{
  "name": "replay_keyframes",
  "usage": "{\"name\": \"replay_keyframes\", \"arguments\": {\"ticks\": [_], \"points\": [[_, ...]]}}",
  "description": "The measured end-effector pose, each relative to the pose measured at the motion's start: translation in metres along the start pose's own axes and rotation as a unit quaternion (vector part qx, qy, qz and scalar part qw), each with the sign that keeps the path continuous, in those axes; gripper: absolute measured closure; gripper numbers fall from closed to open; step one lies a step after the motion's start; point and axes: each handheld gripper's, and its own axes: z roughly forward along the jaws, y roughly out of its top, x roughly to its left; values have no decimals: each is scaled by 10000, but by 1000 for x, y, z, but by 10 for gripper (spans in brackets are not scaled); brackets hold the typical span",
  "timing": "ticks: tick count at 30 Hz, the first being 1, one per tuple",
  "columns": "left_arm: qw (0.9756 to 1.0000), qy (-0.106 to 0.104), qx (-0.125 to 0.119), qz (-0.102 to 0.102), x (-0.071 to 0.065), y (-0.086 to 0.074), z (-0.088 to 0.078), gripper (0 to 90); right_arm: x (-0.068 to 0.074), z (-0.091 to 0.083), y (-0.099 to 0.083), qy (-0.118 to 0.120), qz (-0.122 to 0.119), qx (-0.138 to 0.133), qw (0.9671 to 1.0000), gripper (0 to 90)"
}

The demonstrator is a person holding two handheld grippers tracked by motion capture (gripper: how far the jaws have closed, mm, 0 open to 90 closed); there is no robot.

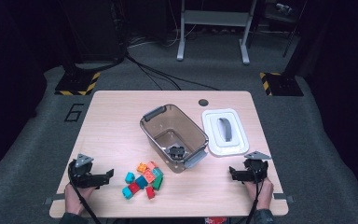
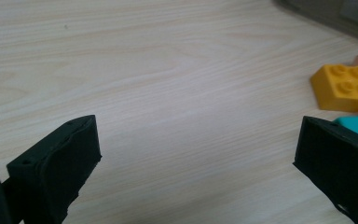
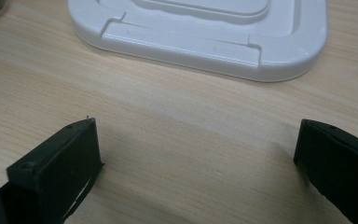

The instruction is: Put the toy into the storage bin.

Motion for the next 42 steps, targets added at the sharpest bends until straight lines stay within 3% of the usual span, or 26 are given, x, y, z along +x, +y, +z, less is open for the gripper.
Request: {"name": "replay_keyframes", "arguments": {"ticks": [9, 13, 16, 22, 28, 33, 34, 37, 42], "points": [[9994, -313, 87, 133, -27, 9, -3, 11, 0, 0, 0, 7, -35, -23, 10000, 0], [9983, -509, 229, 177, -38, 6, 5, 12, 0, 0, 0, 4, -31, -22, 10000, 0], [9969, -638, 339, 326, -51, 7, 11, 31, 1, 0, 0, -3, -3, -16, 10000, 0], [9952, -699, 490, 482, -62, 9, 16, 196, 0, 0, 0, -5, -4, -20, 10000, 0], [9916, -827, 804, 579, -60, 3, 24, 359, 0, 0, 0, -5, -29, -25, 10000, 0], [9921, -912, 742, 433, -56, 1, 23, 525, 0, 0, 0, -5, -29, -25, 10000, 0], [9927, -928, 677, 369, -54, 1, 24, 525, 0, 0, 0, -5, -29, -25, 10000, 0], [9930, -860, 683, 427, -52, 1, 24, 652, 1, 0, 0, -7, 1, -21, 10000, 2], [9935, -778, 633, 530, -49, 1, 23, 680, 1, 0, 0, -15, -1, -25, 10000, 3]]}}
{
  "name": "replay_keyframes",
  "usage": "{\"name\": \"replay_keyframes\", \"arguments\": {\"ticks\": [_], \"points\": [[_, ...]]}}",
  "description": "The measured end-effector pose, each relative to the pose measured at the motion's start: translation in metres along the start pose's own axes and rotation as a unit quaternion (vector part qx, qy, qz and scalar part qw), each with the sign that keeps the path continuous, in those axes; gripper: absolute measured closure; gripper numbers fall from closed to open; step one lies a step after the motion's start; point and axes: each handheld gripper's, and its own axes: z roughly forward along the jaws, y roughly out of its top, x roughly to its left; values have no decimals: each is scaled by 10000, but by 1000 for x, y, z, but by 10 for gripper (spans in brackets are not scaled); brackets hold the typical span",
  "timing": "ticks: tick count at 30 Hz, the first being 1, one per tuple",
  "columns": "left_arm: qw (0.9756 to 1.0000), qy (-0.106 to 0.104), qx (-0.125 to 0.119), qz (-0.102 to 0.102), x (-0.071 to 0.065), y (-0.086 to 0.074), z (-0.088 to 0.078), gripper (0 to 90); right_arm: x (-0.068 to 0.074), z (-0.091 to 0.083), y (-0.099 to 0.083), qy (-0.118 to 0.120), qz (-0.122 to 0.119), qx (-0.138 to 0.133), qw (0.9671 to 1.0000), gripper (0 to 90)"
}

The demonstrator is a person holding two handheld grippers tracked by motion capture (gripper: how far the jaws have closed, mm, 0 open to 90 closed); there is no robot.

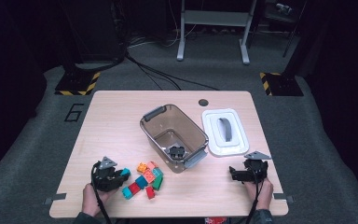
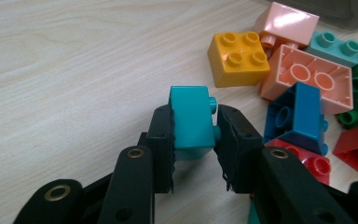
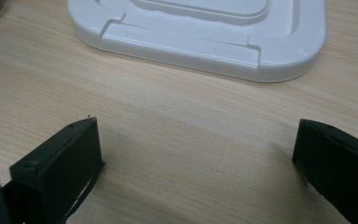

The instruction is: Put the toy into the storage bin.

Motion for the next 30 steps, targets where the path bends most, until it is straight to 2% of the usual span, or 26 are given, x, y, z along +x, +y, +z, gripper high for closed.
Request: {"name": "replay_keyframes", "arguments": {"ticks": [6, 10, 20, 25, 26, 30], "points": [[9999, -62, -2, 110, 3, 4, -2, 681, 0, 0, 0, -3, 5, 4, 10000, 3], [9999, -55, -127, 68, 3, 8, -6, 681, 0, 0, 0, 2, 1, -4, 10000, 3], [9996, -191, -105, 162, 7, 22, -12, 681, 0, 0, 0, 5, 12, 4, 10000, 3], [9995, -259, -190, 61, 7, 28, -14, 681, 0, 0, 0, 7, 12, 4, 10000, 3], [9993, -306, -154, 113, 8, 30, -16, 681, 0, 0, 0, 11, 8, 6, 10000, 3], [9991, -352, -245, 71, 8, 34, -18, 681, 0, 0, 0, 13, 8, 6, 10000, 3]]}}
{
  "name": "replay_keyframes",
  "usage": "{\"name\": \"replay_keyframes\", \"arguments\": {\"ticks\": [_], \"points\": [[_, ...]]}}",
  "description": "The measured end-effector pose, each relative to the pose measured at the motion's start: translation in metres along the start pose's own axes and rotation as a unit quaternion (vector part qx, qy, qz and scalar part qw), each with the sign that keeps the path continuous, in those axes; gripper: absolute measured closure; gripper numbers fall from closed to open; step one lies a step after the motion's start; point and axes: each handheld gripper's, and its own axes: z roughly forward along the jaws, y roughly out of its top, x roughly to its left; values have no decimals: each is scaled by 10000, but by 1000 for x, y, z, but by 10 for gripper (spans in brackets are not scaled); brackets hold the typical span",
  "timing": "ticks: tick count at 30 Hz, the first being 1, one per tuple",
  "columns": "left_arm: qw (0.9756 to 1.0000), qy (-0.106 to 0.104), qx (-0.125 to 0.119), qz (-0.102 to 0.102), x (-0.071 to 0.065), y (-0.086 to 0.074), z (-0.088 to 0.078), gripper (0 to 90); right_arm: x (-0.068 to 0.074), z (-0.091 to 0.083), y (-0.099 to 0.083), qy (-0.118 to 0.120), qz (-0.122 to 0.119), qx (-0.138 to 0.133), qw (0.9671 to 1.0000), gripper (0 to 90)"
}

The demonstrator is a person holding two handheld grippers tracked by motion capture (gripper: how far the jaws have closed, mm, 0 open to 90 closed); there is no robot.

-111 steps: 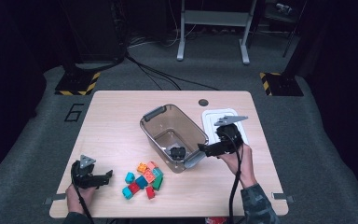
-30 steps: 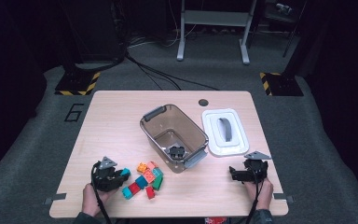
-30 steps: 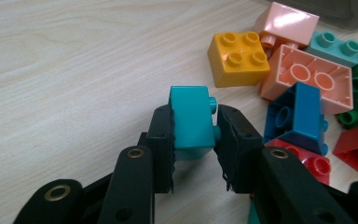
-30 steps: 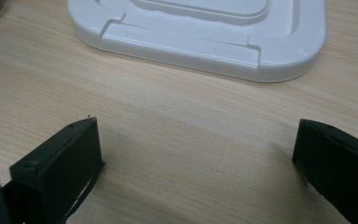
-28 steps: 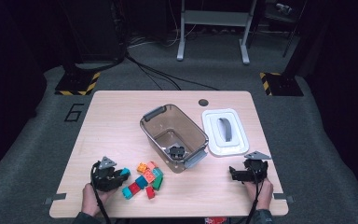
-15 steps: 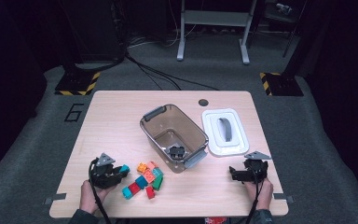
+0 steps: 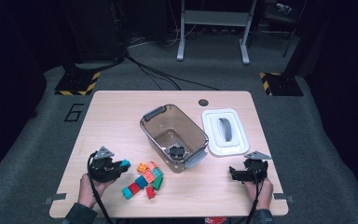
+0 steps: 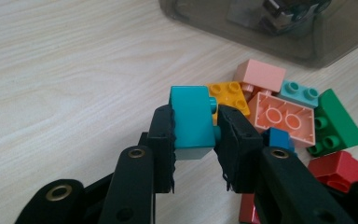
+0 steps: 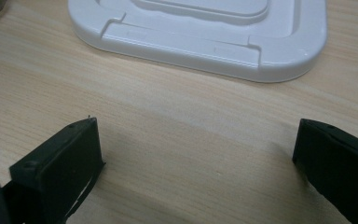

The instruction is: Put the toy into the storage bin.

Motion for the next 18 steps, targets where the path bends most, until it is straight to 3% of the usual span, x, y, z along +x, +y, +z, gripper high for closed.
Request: {"name": "replay_keyframes", "arguments": {"ticks": [18], "points": [[9989, -426, 35, 194, -4, 39, -14, 680, 0, 0, 0, 54, -38, 12, 10000, 0]]}}
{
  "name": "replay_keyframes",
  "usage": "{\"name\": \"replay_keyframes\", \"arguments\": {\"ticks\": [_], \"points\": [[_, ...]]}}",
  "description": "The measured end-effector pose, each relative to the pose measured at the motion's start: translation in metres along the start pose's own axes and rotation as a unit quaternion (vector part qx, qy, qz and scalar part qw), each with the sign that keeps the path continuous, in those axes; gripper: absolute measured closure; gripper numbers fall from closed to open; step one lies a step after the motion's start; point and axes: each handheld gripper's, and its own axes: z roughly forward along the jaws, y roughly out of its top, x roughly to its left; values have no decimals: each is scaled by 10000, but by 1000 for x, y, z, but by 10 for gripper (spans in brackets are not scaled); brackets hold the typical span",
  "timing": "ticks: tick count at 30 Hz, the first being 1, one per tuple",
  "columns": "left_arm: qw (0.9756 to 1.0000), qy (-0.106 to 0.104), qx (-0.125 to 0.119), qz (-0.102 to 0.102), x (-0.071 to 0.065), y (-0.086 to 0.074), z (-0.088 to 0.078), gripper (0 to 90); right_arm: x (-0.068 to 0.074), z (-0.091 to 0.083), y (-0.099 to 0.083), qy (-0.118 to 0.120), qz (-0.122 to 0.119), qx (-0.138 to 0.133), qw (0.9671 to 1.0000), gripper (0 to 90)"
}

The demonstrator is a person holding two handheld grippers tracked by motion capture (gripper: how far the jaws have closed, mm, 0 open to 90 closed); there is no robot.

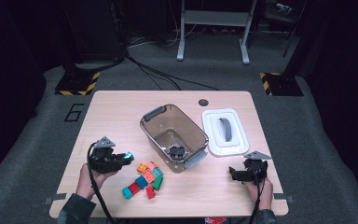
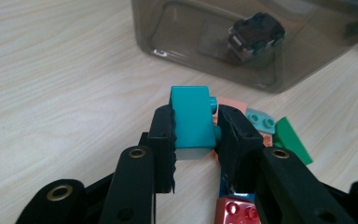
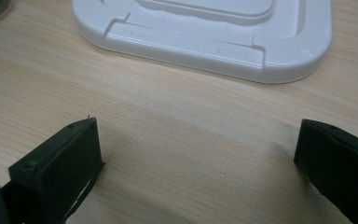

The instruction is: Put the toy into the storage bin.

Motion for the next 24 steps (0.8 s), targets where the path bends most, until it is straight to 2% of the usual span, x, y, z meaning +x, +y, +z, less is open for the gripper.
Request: {"name": "replay_keyframes", "arguments": {"ticks": [3, 4, 12, 24], "points": [[10000, -27, -59, 21, -1, 5, -2, 680, 0, 0, 0, -2, 0, -1, 10000, 0], [9999, -30, -52, 101, -2, 10, -5, 680, 0, 0, 0, -1, -1, 0, 10000, 0], [9994, -62, -186, 269, -8, 32, -12, 680, 0, 0, 0, -6, 9, 6, 10000, 0], [9976, -275, -326, 542, -24, 69, -13, 680, 0, 0, 0, -37, 10, 0, 10000, 0]]}}
